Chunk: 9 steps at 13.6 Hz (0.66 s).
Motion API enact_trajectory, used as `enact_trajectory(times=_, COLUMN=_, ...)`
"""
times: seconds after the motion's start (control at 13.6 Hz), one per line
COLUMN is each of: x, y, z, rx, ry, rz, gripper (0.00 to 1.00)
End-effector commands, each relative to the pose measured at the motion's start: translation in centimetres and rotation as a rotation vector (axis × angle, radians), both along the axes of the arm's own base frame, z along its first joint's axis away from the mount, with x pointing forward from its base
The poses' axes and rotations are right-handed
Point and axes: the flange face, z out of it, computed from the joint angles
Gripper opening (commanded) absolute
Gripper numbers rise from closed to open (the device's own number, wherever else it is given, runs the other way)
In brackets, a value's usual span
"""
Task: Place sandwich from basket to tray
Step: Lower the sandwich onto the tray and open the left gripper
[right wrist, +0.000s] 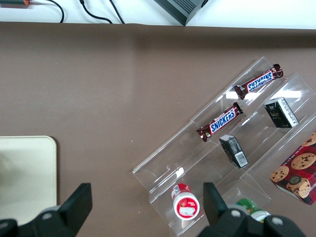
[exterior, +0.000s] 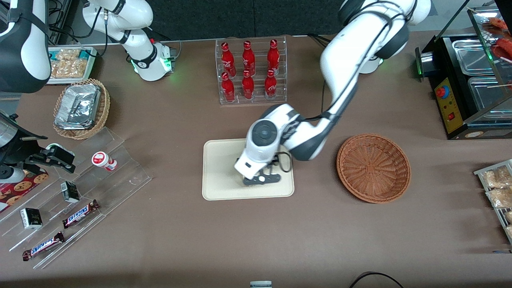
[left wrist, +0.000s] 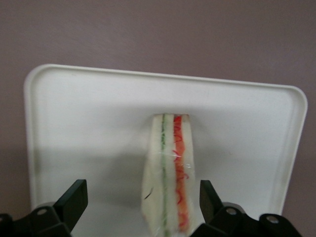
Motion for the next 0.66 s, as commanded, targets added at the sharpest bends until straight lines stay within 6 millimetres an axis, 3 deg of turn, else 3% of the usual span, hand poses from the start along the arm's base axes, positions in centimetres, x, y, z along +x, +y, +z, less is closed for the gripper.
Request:
enact_trajectory(times=0.0, x=0.0, y=6.7, z=4.3, rx=-0.005, ry=0.047, rz=-0.039, gripper=1.00)
enact_trajectory(times=0.37, x=-1.8, y=20.8, z=7.0, rx=0.022, ry=0.065, rz=-0.059, gripper=1.00)
enact_trajectory(times=0.59, x=-4.6, y=27.5, z=8.2, rx=0.063, ry=0.032, rz=-0.085, gripper=0.99)
